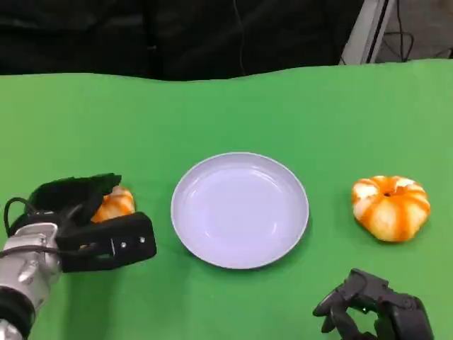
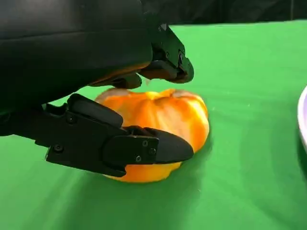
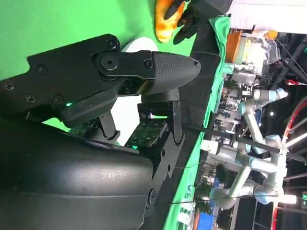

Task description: Grasp the bread from the table and place it into the plate.

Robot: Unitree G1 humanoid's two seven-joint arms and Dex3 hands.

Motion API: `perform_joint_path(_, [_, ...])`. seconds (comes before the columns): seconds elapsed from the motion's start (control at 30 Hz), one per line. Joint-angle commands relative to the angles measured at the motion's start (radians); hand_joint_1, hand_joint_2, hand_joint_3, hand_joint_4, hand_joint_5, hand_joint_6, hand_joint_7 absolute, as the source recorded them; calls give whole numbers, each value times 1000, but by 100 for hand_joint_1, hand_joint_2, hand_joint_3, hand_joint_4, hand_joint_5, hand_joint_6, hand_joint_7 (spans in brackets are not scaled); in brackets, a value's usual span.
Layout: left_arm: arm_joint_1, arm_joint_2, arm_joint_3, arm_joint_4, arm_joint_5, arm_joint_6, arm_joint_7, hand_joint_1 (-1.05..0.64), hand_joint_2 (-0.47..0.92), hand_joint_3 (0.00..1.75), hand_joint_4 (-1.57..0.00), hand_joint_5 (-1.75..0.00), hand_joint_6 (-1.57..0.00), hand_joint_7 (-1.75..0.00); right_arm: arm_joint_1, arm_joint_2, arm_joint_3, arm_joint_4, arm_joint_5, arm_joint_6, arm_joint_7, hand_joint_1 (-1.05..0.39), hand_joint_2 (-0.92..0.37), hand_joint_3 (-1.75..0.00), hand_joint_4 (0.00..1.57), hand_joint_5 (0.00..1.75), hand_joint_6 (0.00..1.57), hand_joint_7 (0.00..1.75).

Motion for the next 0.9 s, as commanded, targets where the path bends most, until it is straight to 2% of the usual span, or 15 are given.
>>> perform_joint_path(0.03, [-16, 5, -22, 48, -17, -5, 10, -61, 92, 30, -28, -9, -36, -1, 3, -8, -5, -5, 12, -3, -5, -69, -91, -44, 86, 153, 91, 117])
perform_joint_path(0.1, [-20, -5, -24, 77, -31, -14, 7, -61, 92, 30, -28, -9, -36, -1, 6, -9, -6, -12, 8, 0, -7, -69, -91, -44, 86, 153, 91, 117])
perform_joint_path(0.13, [-23, -13, -23, 98, -40, -21, 5, -47, 92, 19, -38, -10, -42, -2, 9, -9, -7, -17, 6, 3, -8, -69, -92, -44, 86, 153, 92, 117])
perform_joint_path(0.2, [-28, -20, -27, 125, -54, -30, 4, -39, 92, 13, -44, -11, -45, -3, 12, -10, -8, -22, 3, 6, -10, -70, -92, -43, 86, 153, 92, 117])
perform_joint_path(0.33, [-37, -21, -39, 142, -65, -38, 11, -36, 92, 11, -46, -10, -47, -3, 12, -11, -7, -24, 3, 8, -11, -70, -92, -43, 86, 153, 92, 118])
perform_joint_path(0.37, [-29, -20, -21, 137, -87, -76, 50, -36, 92, 11, -46, -10, -47, -2, 14, -13, -8, -23, 6, 6, -8, -70, -92, -43, 86, 153, 92, 118])
perform_joint_path(0.4, [-21, -18, -10, 128, -101, -115, 95, -25, 88, 21, -68, -88, -65, -78, 15, -15, -8, -24, 8, 6, -6, -69, -92, -43, 86, 153, 91, 118])
perform_joint_path(0.43, [-16, -16, -3, 124, -111, -145, 129, -19, 81, 41, -78, -130, -68, -125, 17, -17, -8, -25, 10, 7, -5, -69, -92, -43, 86, 153, 91, 118])
perform_joint_path(0.47, [-14, -15, -1, 123, -116, -164, 151, -16, 72, 63, -84, -157, -71, -154, 17, -17, -7, -26, 12, 7, -4, -69, -92, -43, 86, 153, 91, 118])
perform_joint_path(0.5, [-17, -13, -5, 125, -116, -172, 159, -15, 69, 70, -86, -165, -71, -164, 18, -17, -6, -27, 19, 11, 1, -69, -92, -43, 85, 153, 91, 118])
perform_joint_path(0.6, [-22, -9, -15, 133, -119, -185, 168, -13, 63, 78, -82, -174, -68, -174, 19, -16, -4, -30, 31, 19, 9, -69, -92, -43, 86, 153, 91, 118])
perform_joint_path(0.9, [-24, -8, -21, 137, -124, -189, 171, -13, 62, 80, -81, -175, -67, -175, 20, -15, -6, -33, 34, 22, 14, -69, -92, -42, 85, 154, 91, 117])
